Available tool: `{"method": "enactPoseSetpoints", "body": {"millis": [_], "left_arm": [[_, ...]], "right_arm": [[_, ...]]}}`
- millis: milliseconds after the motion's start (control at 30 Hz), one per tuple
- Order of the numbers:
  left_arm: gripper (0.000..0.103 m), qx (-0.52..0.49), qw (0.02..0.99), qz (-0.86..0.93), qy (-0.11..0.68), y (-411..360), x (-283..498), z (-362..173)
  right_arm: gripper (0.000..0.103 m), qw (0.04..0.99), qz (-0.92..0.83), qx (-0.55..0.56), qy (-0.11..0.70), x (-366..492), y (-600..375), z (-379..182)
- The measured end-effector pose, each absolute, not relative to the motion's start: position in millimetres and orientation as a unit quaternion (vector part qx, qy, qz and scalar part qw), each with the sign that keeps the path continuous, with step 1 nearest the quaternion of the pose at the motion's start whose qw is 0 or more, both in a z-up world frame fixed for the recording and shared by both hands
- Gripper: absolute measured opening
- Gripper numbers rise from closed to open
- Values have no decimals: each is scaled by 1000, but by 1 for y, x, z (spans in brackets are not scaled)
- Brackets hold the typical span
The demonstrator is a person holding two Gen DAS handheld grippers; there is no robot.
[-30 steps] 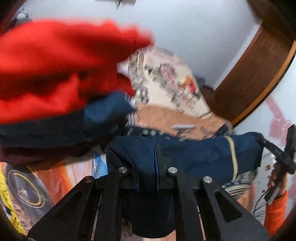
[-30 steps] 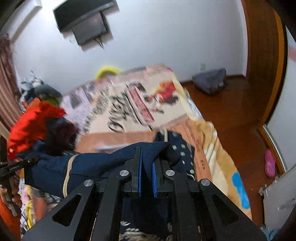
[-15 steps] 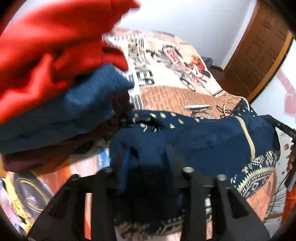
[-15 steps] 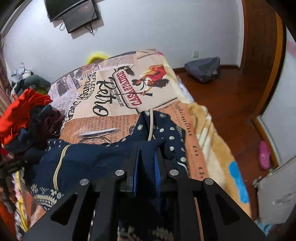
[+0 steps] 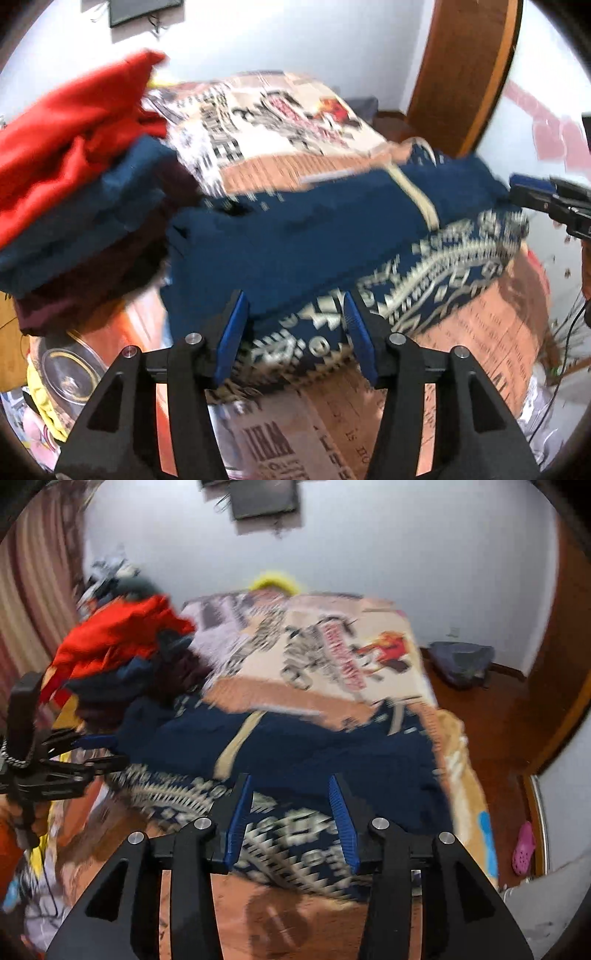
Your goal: Fold large clothes
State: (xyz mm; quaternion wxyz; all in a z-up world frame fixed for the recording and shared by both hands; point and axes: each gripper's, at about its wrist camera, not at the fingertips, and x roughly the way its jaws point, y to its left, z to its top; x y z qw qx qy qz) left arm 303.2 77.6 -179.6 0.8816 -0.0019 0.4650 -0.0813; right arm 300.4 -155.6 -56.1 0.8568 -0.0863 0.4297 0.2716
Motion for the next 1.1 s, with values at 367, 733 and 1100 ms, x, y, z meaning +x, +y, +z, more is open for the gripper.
{"method": "enactPoseSetpoints", "body": {"millis": [367, 733, 1100], "left_arm": [[55, 31, 866, -98, 490, 70, 340, -207], [55, 44, 868, -46, 492, 87, 433, -199], [55, -41, 916, -31, 399, 103, 427, -123]], "right_arm": [[39, 801, 292, -114, 510, 327, -112, -113], [39, 817, 245, -54, 520, 416, -94, -101], [41, 877, 252, -46, 407, 391, -104, -31]]}}
